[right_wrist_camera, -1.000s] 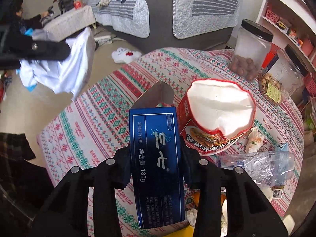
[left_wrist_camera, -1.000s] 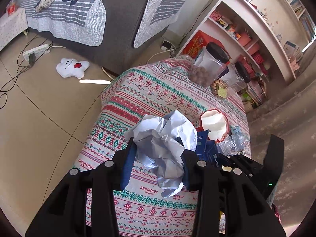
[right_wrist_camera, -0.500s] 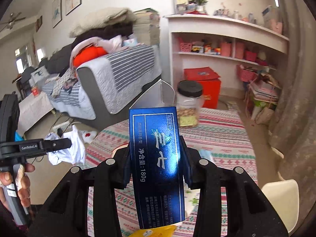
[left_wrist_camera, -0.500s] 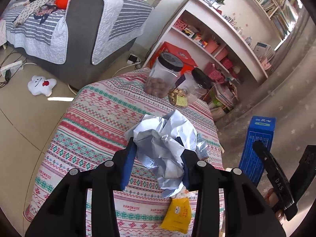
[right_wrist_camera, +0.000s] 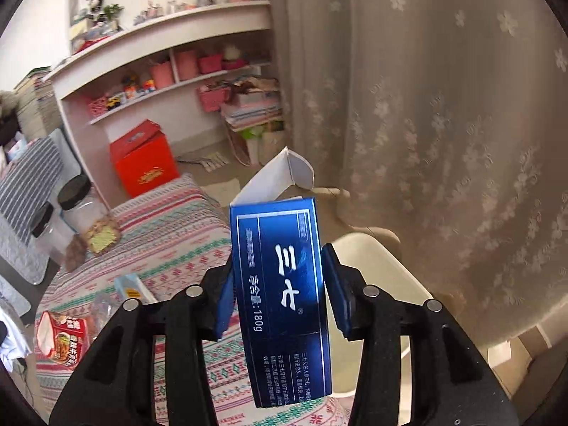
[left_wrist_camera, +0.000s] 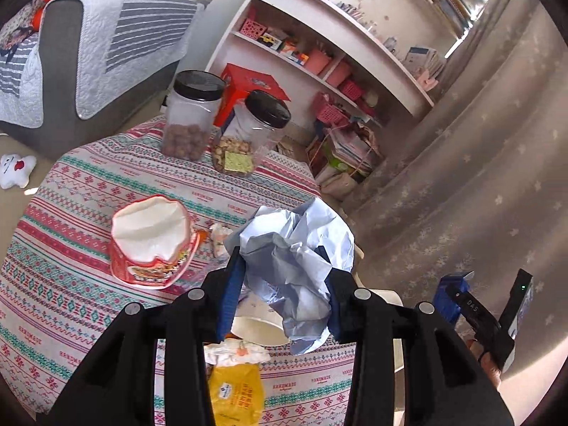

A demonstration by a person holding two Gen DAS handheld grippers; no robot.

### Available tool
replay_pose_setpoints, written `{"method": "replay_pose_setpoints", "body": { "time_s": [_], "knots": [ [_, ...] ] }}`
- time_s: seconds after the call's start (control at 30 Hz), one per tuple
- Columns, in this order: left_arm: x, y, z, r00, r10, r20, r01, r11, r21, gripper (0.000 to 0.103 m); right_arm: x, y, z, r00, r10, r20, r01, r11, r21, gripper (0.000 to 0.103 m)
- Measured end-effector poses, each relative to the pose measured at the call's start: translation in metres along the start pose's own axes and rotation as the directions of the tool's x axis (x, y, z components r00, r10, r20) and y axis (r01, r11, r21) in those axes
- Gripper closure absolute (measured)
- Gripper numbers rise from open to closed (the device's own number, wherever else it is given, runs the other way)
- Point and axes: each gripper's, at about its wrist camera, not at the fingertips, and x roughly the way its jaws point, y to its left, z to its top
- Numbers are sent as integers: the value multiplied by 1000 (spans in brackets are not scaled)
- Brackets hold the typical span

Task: Collect trash
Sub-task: 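Carry the paper and blue box to the white bin and release both, then return both tools to the table and grasp the red noodle cup with the left tool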

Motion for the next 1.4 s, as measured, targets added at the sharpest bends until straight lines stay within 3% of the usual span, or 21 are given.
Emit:
{"method": "replay_pose_setpoints", "body": {
  "time_s": [0.03, 0.1, 0.2, 0.53, 0.9, 1.0, 1.1, 1.17, 1.3, 1.4],
  "knots": [
    [4, -8, -3, 1000, -13, -7, 13, 1000, 12, 63, -2, -10, 0, 1000, -7, 11, 7, 1000, 25, 38],
    [13, -27, -7, 999, -42, -18, 43, 998, 39, 63, -12, -25, 3, 997, -42, 64, 37, 997, 71, 15],
    [23, -58, -16, 996, -87, -24, 89, 991, 96, 63, -27, -44, 10, 983, -102, 152, 82, 988, 133, 7],
    [91, -175, -46, 972, -173, -161, 209, 946, 248, 63, -46, -100, 32, 933, -271, 238, 209, 944, 254, 7],
    [160, -267, -96, 933, -199, -298, 294, 901, 318, 60, -50, -146, 47, 917, -332, 223, 238, 901, 363, 7],
    [174, -278, -105, 917, -198, -345, 309, 901, 304, 39, -50, -151, 49, 910, -349, 223, 252, 894, 370, 7],
    [174, -278, -105, 924, -180, -338, 291, 904, 313, 27, -50, -152, 50, 907, -358, 224, 260, 892, 370, 7],
    [170, -276, -100, 938, -157, -309, 259, 909, 326, 21, -51, -151, 50, 907, -357, 225, 260, 893, 368, 7],
    [144, -262, -77, 984, -63, -165, 122, 915, 383, 11, -50, -139, 50, 916, -322, 237, 233, 912, 339, 7],
    [121, -248, -58, 998, -15, -54, 35, 914, 404, 7, -48, -119, 48, 928, -279, 246, 205, 935, 289, 7]
  ]
}}
